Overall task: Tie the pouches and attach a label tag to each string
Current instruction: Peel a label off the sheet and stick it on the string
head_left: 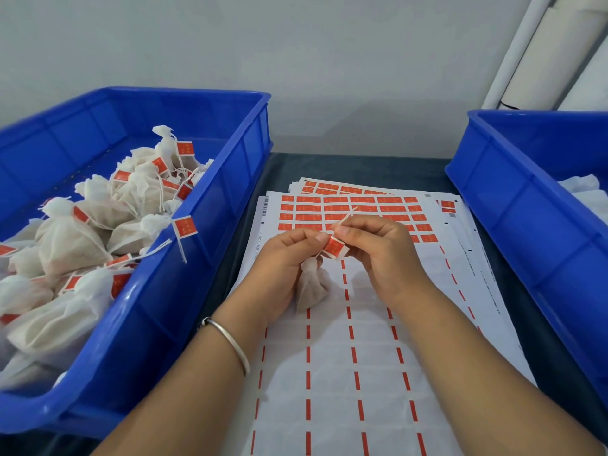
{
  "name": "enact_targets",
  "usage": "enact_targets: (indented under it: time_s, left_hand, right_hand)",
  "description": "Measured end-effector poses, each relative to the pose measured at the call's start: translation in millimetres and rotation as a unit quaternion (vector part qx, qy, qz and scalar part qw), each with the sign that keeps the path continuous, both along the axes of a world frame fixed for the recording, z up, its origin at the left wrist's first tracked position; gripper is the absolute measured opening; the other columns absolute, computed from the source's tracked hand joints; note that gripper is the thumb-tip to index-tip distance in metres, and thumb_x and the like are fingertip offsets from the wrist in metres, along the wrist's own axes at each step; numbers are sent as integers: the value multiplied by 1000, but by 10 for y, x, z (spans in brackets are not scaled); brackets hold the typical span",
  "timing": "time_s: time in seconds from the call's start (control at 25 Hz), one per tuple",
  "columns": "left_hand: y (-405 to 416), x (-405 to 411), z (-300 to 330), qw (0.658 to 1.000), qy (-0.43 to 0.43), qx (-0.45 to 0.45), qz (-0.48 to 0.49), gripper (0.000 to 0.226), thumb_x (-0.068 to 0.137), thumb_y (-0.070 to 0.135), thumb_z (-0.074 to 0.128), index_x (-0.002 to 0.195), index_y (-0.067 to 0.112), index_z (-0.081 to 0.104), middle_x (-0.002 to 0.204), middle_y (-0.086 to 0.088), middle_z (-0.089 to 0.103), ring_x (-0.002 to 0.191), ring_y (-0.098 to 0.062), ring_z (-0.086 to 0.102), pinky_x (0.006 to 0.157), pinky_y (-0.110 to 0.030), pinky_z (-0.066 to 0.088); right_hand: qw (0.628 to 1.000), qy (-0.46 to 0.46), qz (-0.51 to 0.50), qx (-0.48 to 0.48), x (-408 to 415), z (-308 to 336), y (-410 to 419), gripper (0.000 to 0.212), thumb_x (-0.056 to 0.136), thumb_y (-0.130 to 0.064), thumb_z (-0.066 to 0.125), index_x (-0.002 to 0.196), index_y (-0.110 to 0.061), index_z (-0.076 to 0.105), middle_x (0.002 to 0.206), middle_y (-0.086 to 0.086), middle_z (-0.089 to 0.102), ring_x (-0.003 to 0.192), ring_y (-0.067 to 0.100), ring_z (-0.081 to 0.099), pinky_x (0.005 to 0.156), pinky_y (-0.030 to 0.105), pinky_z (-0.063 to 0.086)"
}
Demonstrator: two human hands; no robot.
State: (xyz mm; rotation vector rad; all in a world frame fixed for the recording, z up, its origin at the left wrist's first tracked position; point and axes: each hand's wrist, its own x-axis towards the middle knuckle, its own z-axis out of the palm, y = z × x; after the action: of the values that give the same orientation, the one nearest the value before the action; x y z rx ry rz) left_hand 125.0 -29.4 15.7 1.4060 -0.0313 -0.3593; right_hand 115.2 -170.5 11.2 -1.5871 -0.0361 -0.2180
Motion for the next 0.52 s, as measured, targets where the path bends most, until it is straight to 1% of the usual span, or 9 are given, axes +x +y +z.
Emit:
enact_targets:
  time_s: [0.08,0.16,0.2,0.24,0.36,0.44,0.52]
  left_hand:
    - [-4,0,1,1000,-11,24,-7,19,81,30,62,67,23,73,79,8,70,69,-7,63,67,-21,48]
    - [-7,-11,7,999,-27,45,-7,18,71,39,62,67,26,74,80,11,70,76,-9,60,76,-26,48]
    - [-13,-15,5,998,-38,56,-2,19,69,41,62,68,27,74,81,13,70,80,-9,60,80,-26,48]
    - [-18,-18,3,997,-50,67,4,19,70,40,61,69,26,74,82,15,71,82,-8,61,81,-24,47]
    - [-49,-22,0,986,-104,128,34,13,82,34,60,75,28,69,80,22,69,80,4,63,71,-12,43]
    - [-61,-17,-23,971,-144,178,62,9,85,34,60,79,31,66,78,20,68,79,2,63,68,-10,44]
    - [-54,-10,-44,958,-174,209,90,7,85,33,62,79,31,65,76,18,67,76,0,63,63,-9,47]
  right_hand:
    - [1000,3,3,9,3,0,-7,26,88,-22,64,70,-38,75,86,-12,72,90,15,69,78,30,57]
    - [1000,4,2,12,5,5,-9,27,88,-21,64,70,-38,75,85,-12,72,90,15,69,79,31,57]
    - [1000,3,0,11,8,2,-11,26,88,-20,64,70,-37,75,85,-12,72,90,15,69,79,31,57]
    - [1000,3,-3,9,12,-1,-9,26,88,-21,64,70,-36,74,85,-12,72,90,16,69,78,30,57]
    - [1000,3,-13,4,18,-11,12,21,88,-22,64,72,-33,72,82,-15,71,86,13,69,70,23,57]
    - [1000,2,-9,-9,22,-21,22,13,87,-23,65,78,-31,70,81,-17,71,83,7,68,65,18,55]
    - [999,-1,10,-37,19,-32,30,7,84,-21,68,86,-28,68,80,-13,71,80,8,69,64,17,54]
